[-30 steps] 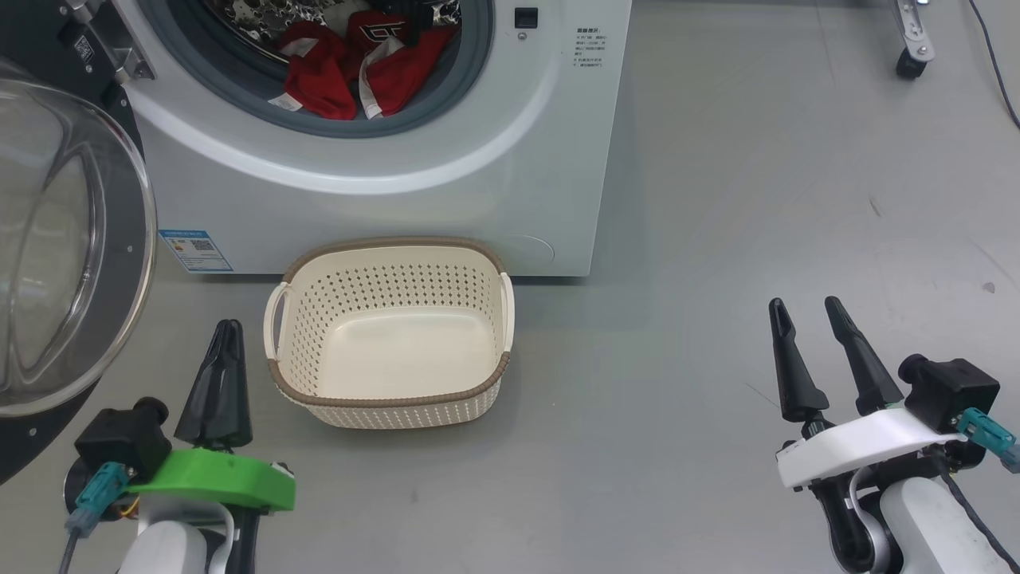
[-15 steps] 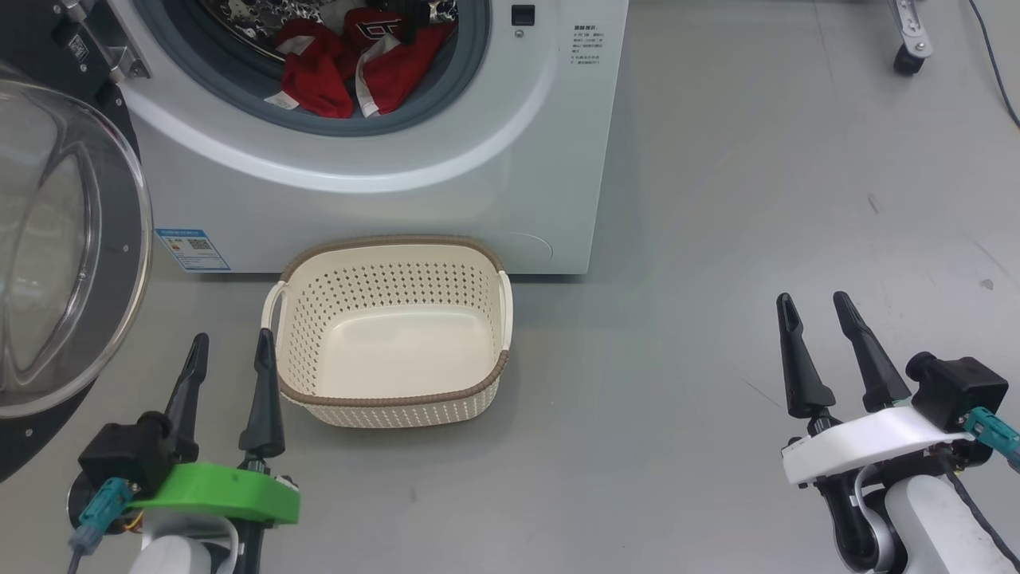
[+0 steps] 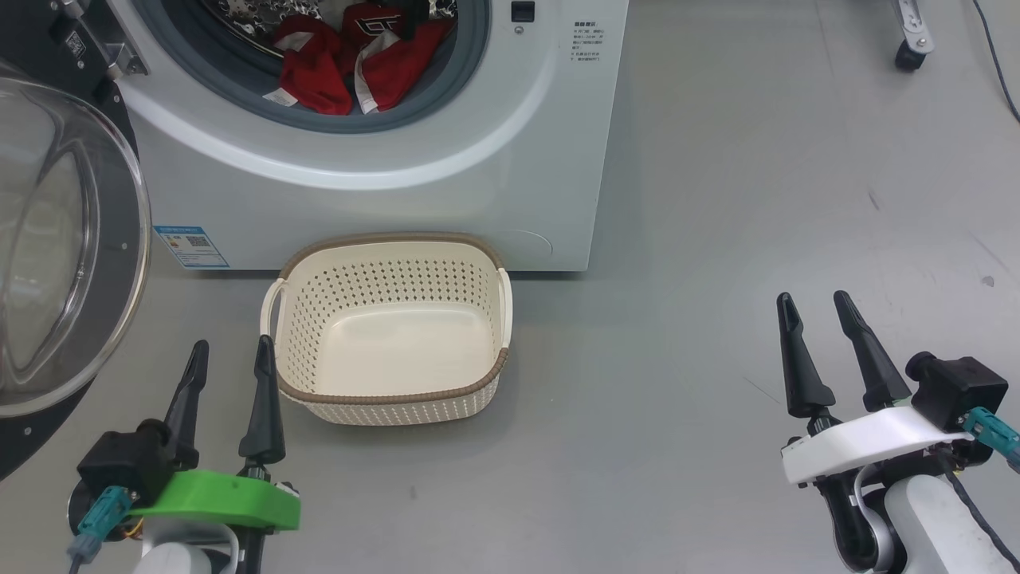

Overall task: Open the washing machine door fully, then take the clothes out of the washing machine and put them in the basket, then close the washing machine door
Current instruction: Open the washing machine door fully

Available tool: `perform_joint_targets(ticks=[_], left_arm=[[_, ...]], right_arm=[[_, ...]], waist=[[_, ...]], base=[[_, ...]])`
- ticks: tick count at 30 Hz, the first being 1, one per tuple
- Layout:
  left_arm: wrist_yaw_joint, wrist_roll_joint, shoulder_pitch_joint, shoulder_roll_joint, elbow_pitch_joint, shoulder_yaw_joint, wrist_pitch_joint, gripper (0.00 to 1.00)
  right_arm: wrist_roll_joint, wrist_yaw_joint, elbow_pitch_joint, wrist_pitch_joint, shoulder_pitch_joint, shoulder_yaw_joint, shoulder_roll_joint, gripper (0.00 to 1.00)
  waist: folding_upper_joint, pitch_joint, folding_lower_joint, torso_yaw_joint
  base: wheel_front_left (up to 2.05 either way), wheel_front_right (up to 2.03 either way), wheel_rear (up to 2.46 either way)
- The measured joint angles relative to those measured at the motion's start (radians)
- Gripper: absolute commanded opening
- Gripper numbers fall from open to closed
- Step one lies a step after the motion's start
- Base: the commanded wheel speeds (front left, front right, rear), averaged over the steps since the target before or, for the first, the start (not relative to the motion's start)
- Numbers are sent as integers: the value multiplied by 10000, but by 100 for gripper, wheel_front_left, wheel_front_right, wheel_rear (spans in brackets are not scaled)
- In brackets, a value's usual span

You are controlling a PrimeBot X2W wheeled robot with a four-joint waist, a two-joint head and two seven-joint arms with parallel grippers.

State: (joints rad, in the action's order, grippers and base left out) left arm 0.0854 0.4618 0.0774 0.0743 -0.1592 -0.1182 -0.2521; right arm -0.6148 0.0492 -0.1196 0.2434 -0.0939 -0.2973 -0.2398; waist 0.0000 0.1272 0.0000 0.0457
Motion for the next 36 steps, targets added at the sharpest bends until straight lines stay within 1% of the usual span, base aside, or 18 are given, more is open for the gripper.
perform_joint_targets(ticks=[21,36], left_arm=[[48,52,-5,-54,288,-71,0,100],[81,105,-50,-88,385,-90,0,100]], right_arm=[[13,13,-56,2,0,12,61,100],[15,54,-146,8,0,6,92,100]], waist=[[0,-14,0,19],[0,-92,0,89]], base=[[2,-2,0],[48,-48,0]])
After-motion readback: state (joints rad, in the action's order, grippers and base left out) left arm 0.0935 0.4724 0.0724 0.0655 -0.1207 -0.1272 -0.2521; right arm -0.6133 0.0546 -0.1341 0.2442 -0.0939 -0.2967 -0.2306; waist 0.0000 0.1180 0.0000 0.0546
